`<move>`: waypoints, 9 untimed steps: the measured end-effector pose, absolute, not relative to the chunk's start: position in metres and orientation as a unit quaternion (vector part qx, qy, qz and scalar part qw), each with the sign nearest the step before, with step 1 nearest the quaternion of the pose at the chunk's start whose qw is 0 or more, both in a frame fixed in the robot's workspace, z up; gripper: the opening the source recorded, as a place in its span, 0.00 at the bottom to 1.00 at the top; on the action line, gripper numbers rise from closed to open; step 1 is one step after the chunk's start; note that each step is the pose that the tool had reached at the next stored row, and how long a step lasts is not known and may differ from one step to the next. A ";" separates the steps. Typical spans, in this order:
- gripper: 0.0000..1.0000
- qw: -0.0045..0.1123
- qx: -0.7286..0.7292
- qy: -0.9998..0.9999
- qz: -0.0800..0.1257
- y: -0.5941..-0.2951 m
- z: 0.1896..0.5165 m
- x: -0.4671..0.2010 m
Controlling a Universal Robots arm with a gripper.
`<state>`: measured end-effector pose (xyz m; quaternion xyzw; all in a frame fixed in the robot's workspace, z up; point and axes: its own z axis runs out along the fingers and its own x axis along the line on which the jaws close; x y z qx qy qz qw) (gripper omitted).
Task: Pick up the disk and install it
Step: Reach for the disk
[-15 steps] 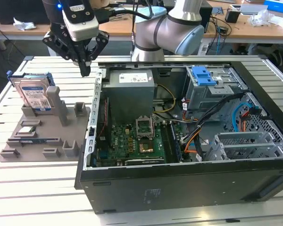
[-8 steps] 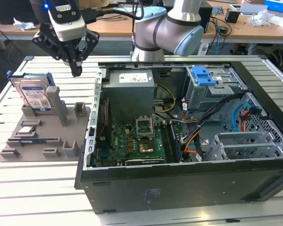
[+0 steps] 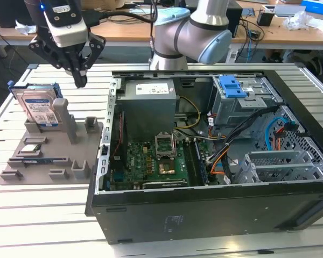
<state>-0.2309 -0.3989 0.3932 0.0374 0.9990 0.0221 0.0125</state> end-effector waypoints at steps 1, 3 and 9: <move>0.10 0.012 0.037 0.999 0.022 -0.399 0.393 -0.234; 0.10 0.013 0.037 0.999 0.022 -0.399 0.393 -0.238; 0.10 0.012 0.037 0.999 0.022 -0.399 0.393 -0.260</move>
